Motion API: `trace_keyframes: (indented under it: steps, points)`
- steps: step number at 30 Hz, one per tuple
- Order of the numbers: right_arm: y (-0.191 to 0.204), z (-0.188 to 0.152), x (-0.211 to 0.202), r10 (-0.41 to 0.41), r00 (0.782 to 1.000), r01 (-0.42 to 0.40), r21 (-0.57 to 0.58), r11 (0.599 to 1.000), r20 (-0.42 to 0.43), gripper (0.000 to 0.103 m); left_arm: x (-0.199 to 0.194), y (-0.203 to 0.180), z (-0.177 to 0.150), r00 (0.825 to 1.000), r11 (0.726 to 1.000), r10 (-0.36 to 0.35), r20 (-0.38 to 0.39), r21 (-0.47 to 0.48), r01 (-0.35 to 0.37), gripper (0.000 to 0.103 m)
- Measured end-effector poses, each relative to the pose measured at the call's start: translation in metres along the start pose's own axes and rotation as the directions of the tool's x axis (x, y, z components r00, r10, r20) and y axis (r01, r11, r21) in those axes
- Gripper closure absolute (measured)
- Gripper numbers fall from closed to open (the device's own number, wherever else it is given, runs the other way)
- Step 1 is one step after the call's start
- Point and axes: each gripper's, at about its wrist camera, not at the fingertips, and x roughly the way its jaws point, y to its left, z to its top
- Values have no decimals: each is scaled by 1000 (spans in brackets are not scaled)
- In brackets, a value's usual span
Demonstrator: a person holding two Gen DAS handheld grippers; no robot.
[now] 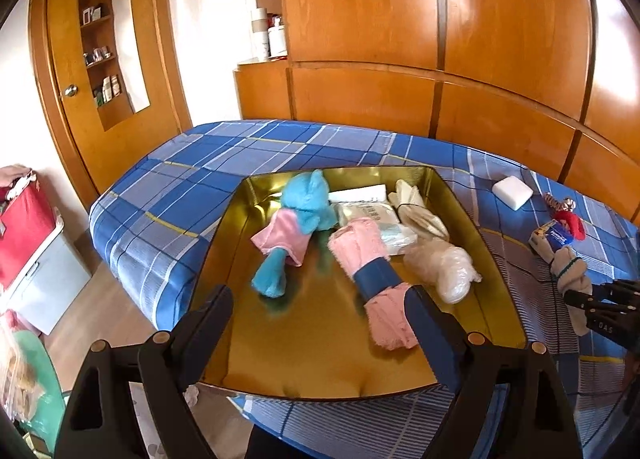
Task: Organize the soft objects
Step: 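Carry the white socks toward the gold tray with the right gripper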
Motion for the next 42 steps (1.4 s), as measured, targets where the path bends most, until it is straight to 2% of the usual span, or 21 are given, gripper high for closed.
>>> trace_keyframes:
  steps: [10, 15, 19, 26, 33, 38, 42]
  points:
    - [0, 5, -5, 13, 1000, -13, 86, 996, -6, 82, 2, 38, -8, 999, 997, 42, -6, -67, -42, 15]
    - [10, 18, -18, 47, 998, -50, 108, 993, 30, 82, 4, 53, -10, 999, 993, 50, -13, -102, -51, 15]
    - [31, 32, -31, 93, 993, -99, 79, 992, 74, 82, 4, 64, -12, 999, 989, 51, -18, -136, -53, 15]
    - [92, 65, -45, 248, 961, -251, 8, 968, 123, 82, 0, 87, -13, 996, 978, 87, -15, -188, -88, 15]
    - [181, 95, -41, 422, 901, -411, -106, 905, 103, 82, -5, 113, -15, 988, 959, 152, -15, -238, -151, 15]
    - [227, 101, -28, 459, 887, -444, -172, 879, 53, 82, -5, 126, -18, 985, 949, 172, -23, -263, -172, 15]
    - [248, 103, -7, 455, 891, -446, -184, 876, 5, 82, -3, 129, -20, 984, 946, 177, -30, -271, -179, 15]
